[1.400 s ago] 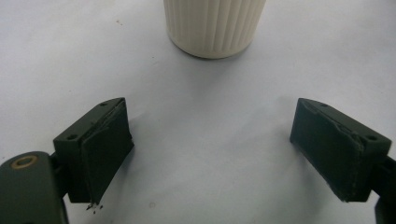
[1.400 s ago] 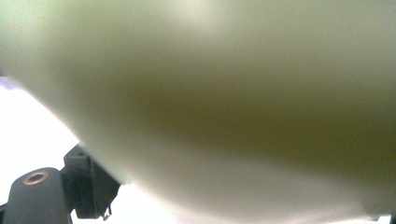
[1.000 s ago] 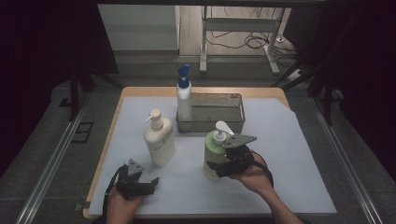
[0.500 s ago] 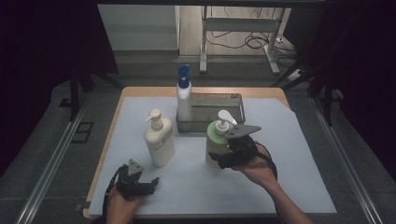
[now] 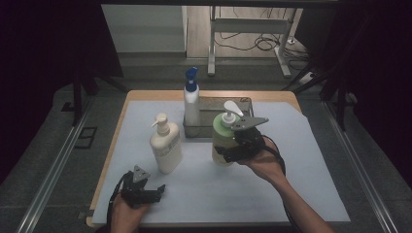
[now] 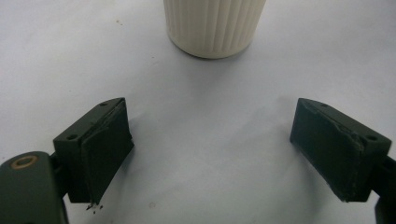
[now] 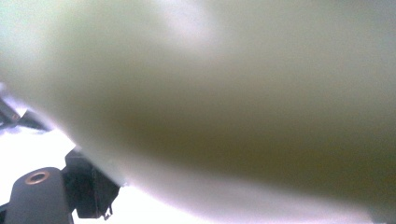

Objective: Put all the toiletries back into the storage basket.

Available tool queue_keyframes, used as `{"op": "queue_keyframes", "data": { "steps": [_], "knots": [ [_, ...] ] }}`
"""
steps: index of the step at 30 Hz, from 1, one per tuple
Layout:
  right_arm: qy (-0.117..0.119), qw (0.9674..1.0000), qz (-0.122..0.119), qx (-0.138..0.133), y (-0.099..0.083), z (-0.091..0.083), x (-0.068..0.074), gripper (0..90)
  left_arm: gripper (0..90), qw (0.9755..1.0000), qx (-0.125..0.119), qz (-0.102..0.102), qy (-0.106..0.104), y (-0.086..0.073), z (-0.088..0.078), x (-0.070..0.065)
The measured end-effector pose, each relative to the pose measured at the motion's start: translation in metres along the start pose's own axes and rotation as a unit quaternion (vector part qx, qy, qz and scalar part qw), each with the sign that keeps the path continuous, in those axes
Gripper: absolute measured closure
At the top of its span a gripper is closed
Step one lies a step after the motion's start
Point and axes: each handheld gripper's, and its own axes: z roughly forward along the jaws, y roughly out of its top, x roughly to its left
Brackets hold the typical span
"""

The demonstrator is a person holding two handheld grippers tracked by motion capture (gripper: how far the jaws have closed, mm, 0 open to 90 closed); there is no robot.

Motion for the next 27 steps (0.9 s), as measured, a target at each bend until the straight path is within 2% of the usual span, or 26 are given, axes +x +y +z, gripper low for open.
{"op": "queue_keyframes", "data": {
  "steps": [6, 16, 27],
  "knots": [
    [-0.005, 0.9999, 0.009, -0.007, 0.012, 0.001, -0.008, 12.1, 11.8, 1.0, 0.0, 0.0, 0.0, 0.0, 0.0, 0.0],
    [-0.033, 0.9993, 0.014, -0.014, 0.034, 0.007, -0.023, 12.1, 11.8, 1.0, 0.0, 0.0, -0.001, 0.0, 0.0, 0.0],
    [-0.048, 0.9985, 0.025, -0.01, 0.051, 0.017, -0.035, 12.1, 11.8, 1.0, 0.002, 0.002, 0.0, 0.0, 0.0, 0.0]
  ]
}}
